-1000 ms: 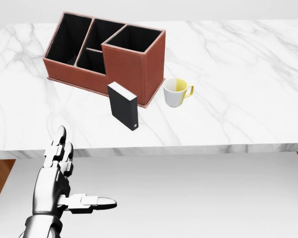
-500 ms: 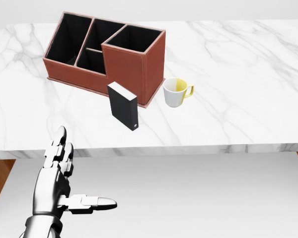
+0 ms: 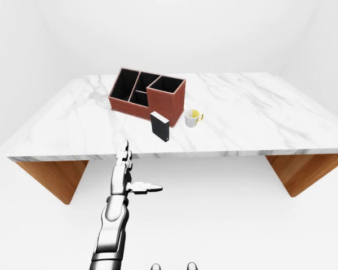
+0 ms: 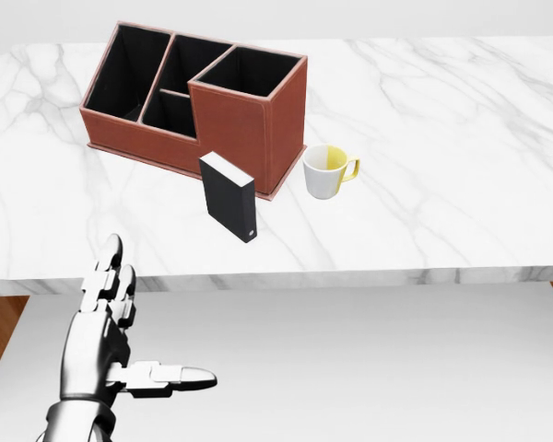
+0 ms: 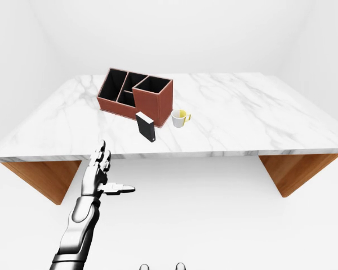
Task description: Pick up the book and place it in the right compartment of the caddy.
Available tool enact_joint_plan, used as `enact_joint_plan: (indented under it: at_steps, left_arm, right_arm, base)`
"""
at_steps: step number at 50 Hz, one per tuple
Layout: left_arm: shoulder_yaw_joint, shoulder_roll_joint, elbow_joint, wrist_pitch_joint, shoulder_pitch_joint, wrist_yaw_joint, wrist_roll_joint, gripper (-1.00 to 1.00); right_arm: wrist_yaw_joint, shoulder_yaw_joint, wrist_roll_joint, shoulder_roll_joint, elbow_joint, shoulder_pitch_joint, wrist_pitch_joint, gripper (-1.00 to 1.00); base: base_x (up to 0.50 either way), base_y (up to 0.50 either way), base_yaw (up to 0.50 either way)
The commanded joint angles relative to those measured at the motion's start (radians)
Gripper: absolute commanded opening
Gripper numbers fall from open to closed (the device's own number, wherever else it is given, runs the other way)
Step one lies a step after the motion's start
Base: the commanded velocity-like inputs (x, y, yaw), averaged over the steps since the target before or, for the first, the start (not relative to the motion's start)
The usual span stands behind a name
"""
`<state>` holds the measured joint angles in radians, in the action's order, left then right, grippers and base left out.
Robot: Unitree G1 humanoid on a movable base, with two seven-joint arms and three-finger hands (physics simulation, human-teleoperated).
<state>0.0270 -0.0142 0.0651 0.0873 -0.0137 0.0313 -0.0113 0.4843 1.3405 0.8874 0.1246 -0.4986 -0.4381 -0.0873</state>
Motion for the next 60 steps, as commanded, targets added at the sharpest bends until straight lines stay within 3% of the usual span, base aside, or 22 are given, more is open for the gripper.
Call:
enact_joint_plan:
  at_steps: [1, 14, 17, 21, 23, 29, 41, 47, 60]
  left_arm:
    - [0.006, 0.001, -0.009, 0.0, 0.004, -0.023, 0.012, 1.0]
    - [0.027, 0.003, -0.048, 0.0, 0.009, -0.176, 0.095, 1.0]
    - [0.018, 0.018, -0.069, 0.0, 0.014, -0.31, 0.207, 1.0]
    - [-0.001, 0.016, -0.093, 0.0, 0.046, -0.398, 0.301, 1.0]
    - [-0.019, 0.014, -0.098, 0.0, 0.057, -0.398, 0.339, 1.0]
    - [-0.017, 0.024, -0.16, 0.0, 0.091, -0.549, 0.482, 1.0]
    - [-0.008, 0.013, -0.197, 0.0, 0.091, -0.555, 0.64, 1.0]
    - [-0.001, 0.008, -0.23, 0.0, 0.099, -0.555, 0.768, 1.0]
    - [-0.055, 0.007, -0.305, 0.0, 0.131, -0.555, 0.993, 1.0]
  right_arm:
    - [0.014, 0.012, 0.017, 0.004, -0.002, 0.0, 0.0, 1.0]
    - [0.013, 0.012, 0.017, 0.004, -0.009, 0.0, 0.0, 1.0]
    - [0.009, 0.019, 0.026, -0.003, -0.005, -0.001, 0.0, 1.0]
    - [0.015, 0.017, 0.024, -0.001, -0.009, 0.001, 0.0, 1.0]
    - [0.023, 0.015, 0.013, -0.003, -0.005, 0.005, 0.0, 1.0]
    - [0.022, 0.022, 0.025, -0.002, -0.01, 0.0, 0.0, 1.0]
    - [0.027, 0.021, 0.016, -0.001, -0.008, 0.002, 0.0, 1.0]
    - [0.029, 0.019, 0.014, -0.001, -0.005, 0.002, 0.0, 1.0]
    - [0.03, 0.016, 0.004, 0.002, -0.004, 0.003, 0.0, 1.0]
  base:
    - [0.0, 0.0, 0.0]
    - [0.0, 0.0, 0.0]
    - [0.0, 0.0, 0.0]
    - [0.0, 0.0, 0.0]
    - [0.0, 0.0, 0.0]
    - [0.0, 0.0, 0.0]
    - [0.0, 0.0, 0.0]
    - [0.0, 0.0, 0.0]
    - [0.0, 0.0, 0.0]
